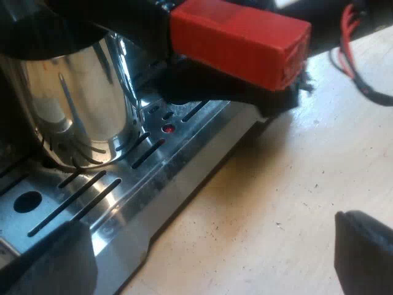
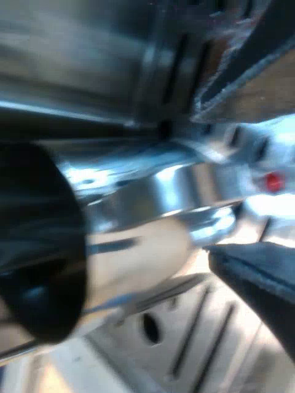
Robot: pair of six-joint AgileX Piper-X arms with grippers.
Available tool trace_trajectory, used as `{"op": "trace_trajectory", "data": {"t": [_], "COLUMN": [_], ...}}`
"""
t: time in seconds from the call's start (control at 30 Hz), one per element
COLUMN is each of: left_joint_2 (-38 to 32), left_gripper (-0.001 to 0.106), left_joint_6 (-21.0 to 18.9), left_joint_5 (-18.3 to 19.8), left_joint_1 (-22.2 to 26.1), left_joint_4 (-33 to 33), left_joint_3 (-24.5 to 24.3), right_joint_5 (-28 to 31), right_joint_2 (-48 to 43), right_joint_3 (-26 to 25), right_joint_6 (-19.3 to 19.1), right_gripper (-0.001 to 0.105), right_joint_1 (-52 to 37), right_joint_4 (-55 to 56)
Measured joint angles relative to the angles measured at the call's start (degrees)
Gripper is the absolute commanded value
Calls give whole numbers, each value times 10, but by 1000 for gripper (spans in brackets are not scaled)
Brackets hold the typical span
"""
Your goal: Place mug into machine
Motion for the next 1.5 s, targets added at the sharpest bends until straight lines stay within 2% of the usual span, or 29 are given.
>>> {"op": "trace_trajectory", "data": {"t": [0.27,0.37,0.43,0.5,0.63,0.73,1.0,1.07,1.13,1.37,1.5], "left_joint_2": [-40,-53,-62,-68,-85,-98,-131,-139,-144,-146,-146], "left_gripper": [80,80,80,80,80,80,80,80,80,80,80], "left_joint_6": [0,0,0,0,0,0,-4,-13,-27,-31,-53], "left_joint_5": [1,1,1,1,1,1,1,1,2,3,4], "left_joint_1": [16,16,16,16,16,16,16,16,16,16,16], "left_joint_4": [6,28,52,64,100,149,207,215,229,241,241], "left_joint_3": [-34,-49,-65,-75,-107,-136,-188,-197,-211,-241,-244], "right_joint_5": [0,0,0,0,13,68,108,119,155,186,193], "right_joint_2": [-90,-124,-149,-165,-196,-229,-266,-266,-266,-262,-235], "right_joint_3": [0,0,0,0,0,0,-10,-15,-26,-29,-30], "right_joint_6": [2,2,2,2,2,3,7,9,9,17,17], "right_gripper": [29,17,5,0,0,0,0,0,0,0,0], "right_joint_1": [6,25,44,59,82,105,159,167,185,188,188], "right_joint_4": [127,187,222,235,237,239,242,242,234,184,139]}}
